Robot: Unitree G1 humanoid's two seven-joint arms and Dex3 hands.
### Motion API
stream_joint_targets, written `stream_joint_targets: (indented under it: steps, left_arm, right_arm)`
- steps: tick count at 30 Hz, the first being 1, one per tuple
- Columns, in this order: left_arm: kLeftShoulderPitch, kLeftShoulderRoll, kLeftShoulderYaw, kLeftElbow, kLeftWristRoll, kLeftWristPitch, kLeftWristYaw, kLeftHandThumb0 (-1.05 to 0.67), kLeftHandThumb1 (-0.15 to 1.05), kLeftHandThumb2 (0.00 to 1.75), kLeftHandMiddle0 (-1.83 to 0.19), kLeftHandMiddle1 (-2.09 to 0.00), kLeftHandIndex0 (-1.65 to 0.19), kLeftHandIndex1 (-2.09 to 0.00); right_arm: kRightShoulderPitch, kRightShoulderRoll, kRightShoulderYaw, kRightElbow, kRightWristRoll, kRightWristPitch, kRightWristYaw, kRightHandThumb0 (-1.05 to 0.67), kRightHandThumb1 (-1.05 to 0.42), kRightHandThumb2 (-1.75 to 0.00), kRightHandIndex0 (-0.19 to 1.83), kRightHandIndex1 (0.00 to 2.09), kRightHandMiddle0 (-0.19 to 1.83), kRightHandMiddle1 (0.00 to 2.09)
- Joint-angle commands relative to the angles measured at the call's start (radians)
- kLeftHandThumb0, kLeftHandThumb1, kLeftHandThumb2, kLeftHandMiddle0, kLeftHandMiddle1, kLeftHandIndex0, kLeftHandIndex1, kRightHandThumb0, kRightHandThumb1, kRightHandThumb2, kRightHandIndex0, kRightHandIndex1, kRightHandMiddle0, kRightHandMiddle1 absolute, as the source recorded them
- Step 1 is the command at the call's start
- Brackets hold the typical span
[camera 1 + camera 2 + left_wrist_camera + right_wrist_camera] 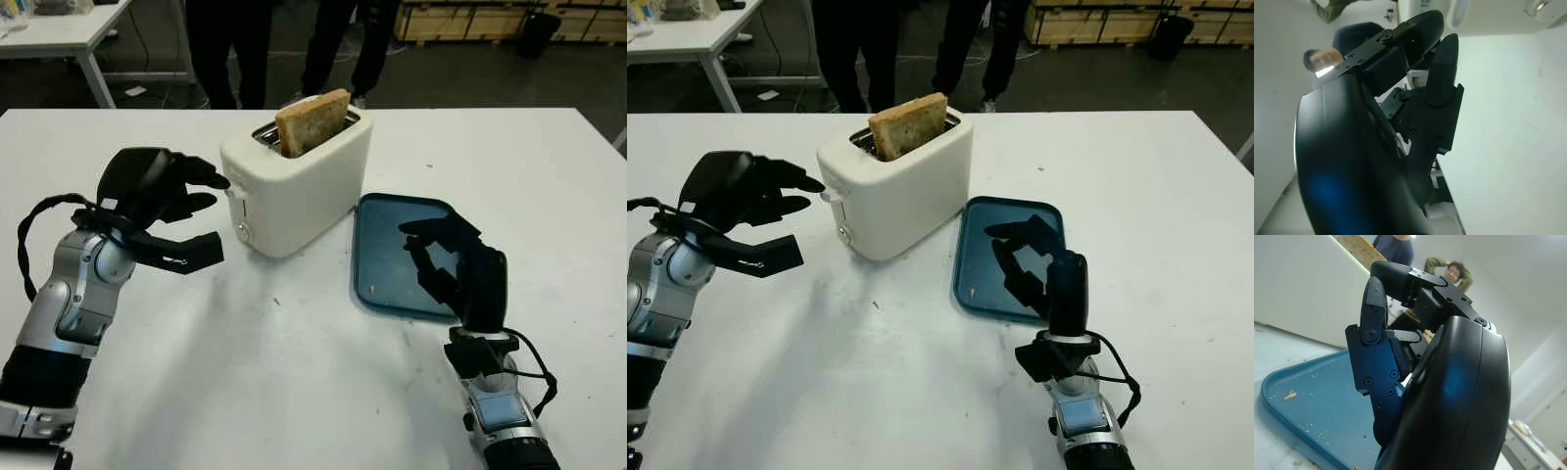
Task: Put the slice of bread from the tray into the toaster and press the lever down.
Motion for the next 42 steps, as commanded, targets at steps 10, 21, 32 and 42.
stream_joint_targets:
  steps: [10,21,32,42]
  left_arm:
    - [-0.050,0.047,-0.037,0.014,0.008,-0.013,-0.059,-0.23,0.92,0.03,-0.97,-0.95,-1.18,-0.01]
    - [-0.087,0.042,-0.069,0.057,0.015,-0.012,-0.091,-0.22,0.92,0.07,-0.95,-1.07,-1.24,-0.03]
    - [-0.105,0.048,-0.089,0.090,0.022,-0.013,-0.094,-0.24,0.92,0.11,-0.91,-0.98,-1.18,0.00]
    - [-0.130,0.060,-0.109,0.124,0.025,-0.037,-0.091,-0.25,0.92,0.13,-0.88,-1.18,-1.26,-0.04]
  right_arm:
    - [-0.011,0.009,-0.013,-0.019,-0.006,-0.011,0.010,-0.38,-0.92,-0.32,0.72,1.40,0.74,0.88]
    - [-0.004,0.014,-0.022,-0.023,-0.003,-0.019,0.012,-0.37,-0.92,-0.30,0.69,1.51,0.71,0.91]
    - [0.000,0.013,-0.022,-0.036,0.003,-0.018,0.020,-0.37,-0.92,-0.29,0.71,1.43,0.70,0.93]
    - [-0.003,0.016,-0.024,-0.033,-0.002,-0.027,0.017,-0.39,-0.92,-0.28,0.69,1.55,0.70,0.96]
